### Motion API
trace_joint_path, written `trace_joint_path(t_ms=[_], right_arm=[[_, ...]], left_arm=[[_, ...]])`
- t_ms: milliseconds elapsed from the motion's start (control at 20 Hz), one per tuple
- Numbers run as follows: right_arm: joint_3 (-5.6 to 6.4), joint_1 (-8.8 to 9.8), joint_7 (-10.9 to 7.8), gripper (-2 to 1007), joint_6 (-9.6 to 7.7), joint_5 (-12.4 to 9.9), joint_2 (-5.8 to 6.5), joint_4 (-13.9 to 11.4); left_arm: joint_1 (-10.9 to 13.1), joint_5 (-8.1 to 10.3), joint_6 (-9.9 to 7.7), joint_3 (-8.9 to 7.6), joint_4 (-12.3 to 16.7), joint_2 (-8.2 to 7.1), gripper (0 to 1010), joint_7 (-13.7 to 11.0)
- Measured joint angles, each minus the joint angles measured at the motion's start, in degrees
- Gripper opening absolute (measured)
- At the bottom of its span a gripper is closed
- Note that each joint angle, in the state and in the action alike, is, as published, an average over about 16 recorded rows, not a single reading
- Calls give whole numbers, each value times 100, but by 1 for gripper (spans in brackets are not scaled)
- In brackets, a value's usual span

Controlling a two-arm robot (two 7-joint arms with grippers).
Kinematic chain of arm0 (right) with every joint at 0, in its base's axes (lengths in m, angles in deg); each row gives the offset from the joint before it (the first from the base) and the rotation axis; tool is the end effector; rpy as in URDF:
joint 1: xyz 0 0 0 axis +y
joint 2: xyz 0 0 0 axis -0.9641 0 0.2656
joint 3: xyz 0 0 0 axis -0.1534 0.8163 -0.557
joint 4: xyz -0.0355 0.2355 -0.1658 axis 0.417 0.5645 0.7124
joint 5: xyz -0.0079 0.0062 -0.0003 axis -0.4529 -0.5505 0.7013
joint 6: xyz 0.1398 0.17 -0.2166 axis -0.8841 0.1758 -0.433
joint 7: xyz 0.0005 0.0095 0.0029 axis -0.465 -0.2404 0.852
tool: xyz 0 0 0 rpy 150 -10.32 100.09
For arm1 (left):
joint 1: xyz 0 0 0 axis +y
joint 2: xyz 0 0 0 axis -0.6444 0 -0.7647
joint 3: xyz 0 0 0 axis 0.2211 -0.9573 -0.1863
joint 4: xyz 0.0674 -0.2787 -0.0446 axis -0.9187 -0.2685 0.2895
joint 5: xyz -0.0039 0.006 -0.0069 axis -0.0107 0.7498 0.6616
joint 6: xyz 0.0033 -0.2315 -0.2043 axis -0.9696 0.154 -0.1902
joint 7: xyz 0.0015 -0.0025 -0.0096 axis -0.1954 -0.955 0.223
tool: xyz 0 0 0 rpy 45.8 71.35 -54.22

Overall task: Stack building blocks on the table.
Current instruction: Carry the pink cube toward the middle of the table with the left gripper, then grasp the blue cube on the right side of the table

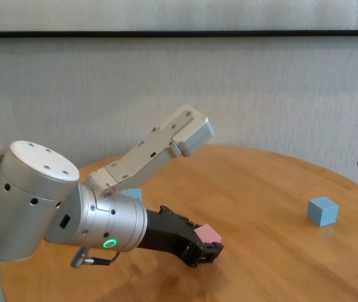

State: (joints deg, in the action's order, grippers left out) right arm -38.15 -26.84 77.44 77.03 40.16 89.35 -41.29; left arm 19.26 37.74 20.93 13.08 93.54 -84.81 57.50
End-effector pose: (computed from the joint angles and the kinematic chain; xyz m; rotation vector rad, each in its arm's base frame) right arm 0.3582 -0.0827 -0.3023 -0.3047 -0.2851 -1.2481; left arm 0.4433 -0.0666 -0.2934 0.5844 -0.0283 0.6444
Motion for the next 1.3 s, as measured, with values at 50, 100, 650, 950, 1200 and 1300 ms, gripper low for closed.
trace_joint_path(t_ms=[50, 100, 650, 950, 1200, 1300], right_arm=[[0, 0, 0, 1005, 0, 0, 0, 0], [0, 0, 0, 1005, 0, 0, 0, 0], [0, 0, 0, 1005, 0, 0, 0, 0], [0, 0, 0, 1005, 0, 0, 0, 0], [0, 0, 0, 1005, 0, 0, 0, 0], [0, 0, 0, 1005, 0, 0, 0, 0]], left_arm=[[-2, -3, 2, 2, 1, 0, 437, -2], [-4, -4, 6, 4, 3, -1, 450, -5], [46, 46, 53, -137, 330, -145, 724, 82], [222, 101, -2, -360, 866, -391, 889, 243], [484, 154, -108, -601, 1388, -648, 967, 395], [595, 178, -154, -691, 1567, -738, 986, 441]])
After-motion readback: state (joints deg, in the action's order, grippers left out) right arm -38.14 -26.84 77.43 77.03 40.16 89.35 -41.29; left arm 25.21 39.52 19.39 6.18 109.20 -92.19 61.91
